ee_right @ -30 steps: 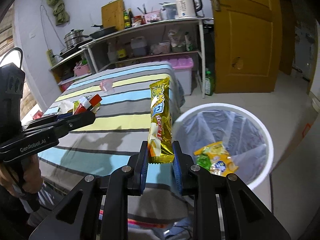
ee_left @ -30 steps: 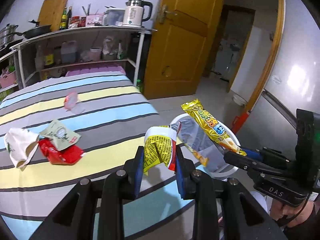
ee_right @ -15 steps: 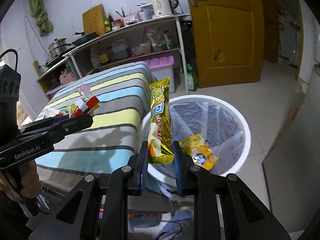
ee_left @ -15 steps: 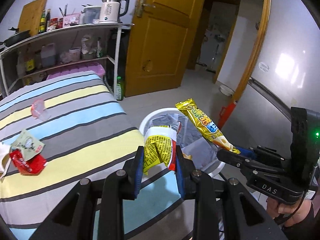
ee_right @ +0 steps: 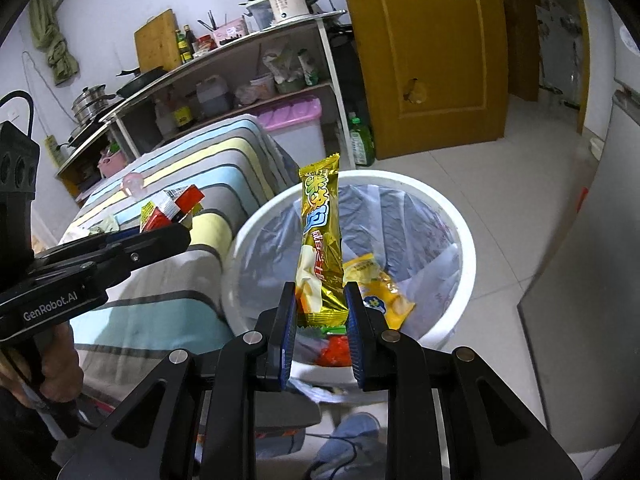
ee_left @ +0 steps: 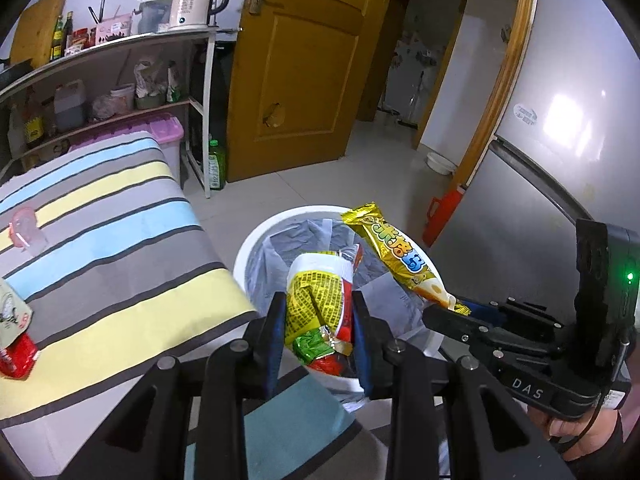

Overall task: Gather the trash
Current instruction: 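Carry both snacks over the white bin and open both tools to drop them, then move both tools back over the bed toward the white plastic bag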

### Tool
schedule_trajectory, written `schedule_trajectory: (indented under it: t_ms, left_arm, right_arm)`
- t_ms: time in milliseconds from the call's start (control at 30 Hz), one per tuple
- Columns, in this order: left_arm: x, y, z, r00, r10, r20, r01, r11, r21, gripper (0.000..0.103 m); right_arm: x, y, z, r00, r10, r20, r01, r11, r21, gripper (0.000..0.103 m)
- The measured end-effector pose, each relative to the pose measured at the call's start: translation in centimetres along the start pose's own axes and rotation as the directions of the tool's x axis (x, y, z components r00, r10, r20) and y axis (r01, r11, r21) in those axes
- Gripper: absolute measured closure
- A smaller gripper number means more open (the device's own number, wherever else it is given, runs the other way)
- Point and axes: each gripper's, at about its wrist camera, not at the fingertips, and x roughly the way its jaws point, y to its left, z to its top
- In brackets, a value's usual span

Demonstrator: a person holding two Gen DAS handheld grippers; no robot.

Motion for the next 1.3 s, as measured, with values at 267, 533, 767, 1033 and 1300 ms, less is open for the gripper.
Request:
schedule_trajectory:
  t_ms: [267, 533, 767, 1033, 1300]
  left_arm:
    - [2.1, 0.2, 0.1, 0.999, -0.008, -0.043, 0.007, 1.0, -0.022, 0.06]
    - [3.1, 0.7, 0.0, 0.998, -0.014, -0.069, 0.01, 0.999, -0.052, 0.053]
    - [2.6, 0.7, -0.1, 0.998, -0.02, -0.055, 0.017, 0.998, -0.057, 0.05]
    - [0.2, 1.0, -0.5, 1.0, -0.016, -0.008, 0.016, 0.998, -0.058, 0.05]
    - [-3.4, 1.6, -1.3, 0.999, -0.001, 0.051, 0.004, 0.998, -0.065, 0.05]
  right_arm:
    - [1.9, -1.1, 0.3, 0.999, -0.017, -0.035, 0.017, 1.0, 0.02, 0.079]
    - [2.9, -1.5, -0.2, 0.997, -0.037, -0.063, 0.039, 0.999, 0.031, 0.068]
    - [2.3, -1.5, -0.4, 0.998, -0.036, -0.049, 0.038, 0.999, 0.027, 0.063]
    - [0.3, -0.3, -0.3, 1.0, -0.024, -0.002, 0.024, 1.0, 0.004, 0.063]
    - [-2.0, 2.3, 0.1, 0.998, -0.004, 0.055, 0.006, 0.999, -0.038, 0.063]
